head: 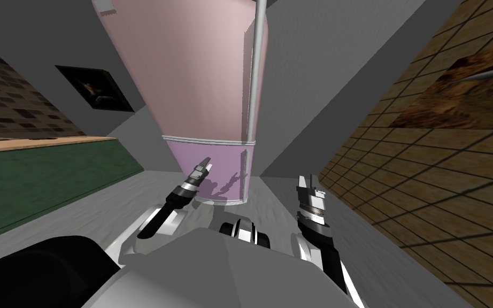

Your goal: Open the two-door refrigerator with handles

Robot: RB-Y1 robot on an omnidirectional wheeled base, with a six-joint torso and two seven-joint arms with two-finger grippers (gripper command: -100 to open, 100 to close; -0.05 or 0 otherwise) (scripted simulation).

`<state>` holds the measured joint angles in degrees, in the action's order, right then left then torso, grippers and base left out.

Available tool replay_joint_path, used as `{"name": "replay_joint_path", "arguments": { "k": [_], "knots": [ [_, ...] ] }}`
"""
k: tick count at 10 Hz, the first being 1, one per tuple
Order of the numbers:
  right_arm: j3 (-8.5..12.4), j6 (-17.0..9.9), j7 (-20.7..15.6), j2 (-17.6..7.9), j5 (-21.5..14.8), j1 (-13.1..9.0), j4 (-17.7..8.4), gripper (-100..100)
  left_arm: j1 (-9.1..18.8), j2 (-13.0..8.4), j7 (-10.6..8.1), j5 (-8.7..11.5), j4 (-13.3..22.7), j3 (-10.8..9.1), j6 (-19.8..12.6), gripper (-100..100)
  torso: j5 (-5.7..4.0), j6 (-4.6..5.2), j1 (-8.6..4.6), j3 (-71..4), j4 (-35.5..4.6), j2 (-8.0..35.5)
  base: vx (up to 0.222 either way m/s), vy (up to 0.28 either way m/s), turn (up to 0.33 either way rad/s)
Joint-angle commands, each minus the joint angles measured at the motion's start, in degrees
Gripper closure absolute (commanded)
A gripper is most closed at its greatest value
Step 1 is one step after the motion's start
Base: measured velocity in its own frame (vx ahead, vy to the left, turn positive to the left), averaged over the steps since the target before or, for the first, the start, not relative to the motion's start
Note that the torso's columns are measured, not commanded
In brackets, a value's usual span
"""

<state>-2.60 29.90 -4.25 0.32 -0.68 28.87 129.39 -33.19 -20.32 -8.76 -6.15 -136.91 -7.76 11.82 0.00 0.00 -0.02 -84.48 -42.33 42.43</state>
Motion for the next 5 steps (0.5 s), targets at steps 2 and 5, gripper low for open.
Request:
{"name": "replay_joint_path", "arguments": {
  "k": [2,5],
  "knots": [
    [0.00,0.00,0.00,0.00,0.00,0.01,0.00,0,-2.21,-3.92,-1.18,0.18,-0.56,-2.75,-6.09,-100,0.00,0.00,0.03,-0.17,0.08,-0.27,0.108,-0.110,-0.036],
    [0.00,0.00,0.00,0.00,0.00,0.00,0.00,0,-3.57,-6.59,-1.89,0.29,-0.51,-4.41,-9.89,-100,0.02,0.00,0.08,-0.06,0.03,-0.11,0.084,-0.096,-0.028]
  ]
}}
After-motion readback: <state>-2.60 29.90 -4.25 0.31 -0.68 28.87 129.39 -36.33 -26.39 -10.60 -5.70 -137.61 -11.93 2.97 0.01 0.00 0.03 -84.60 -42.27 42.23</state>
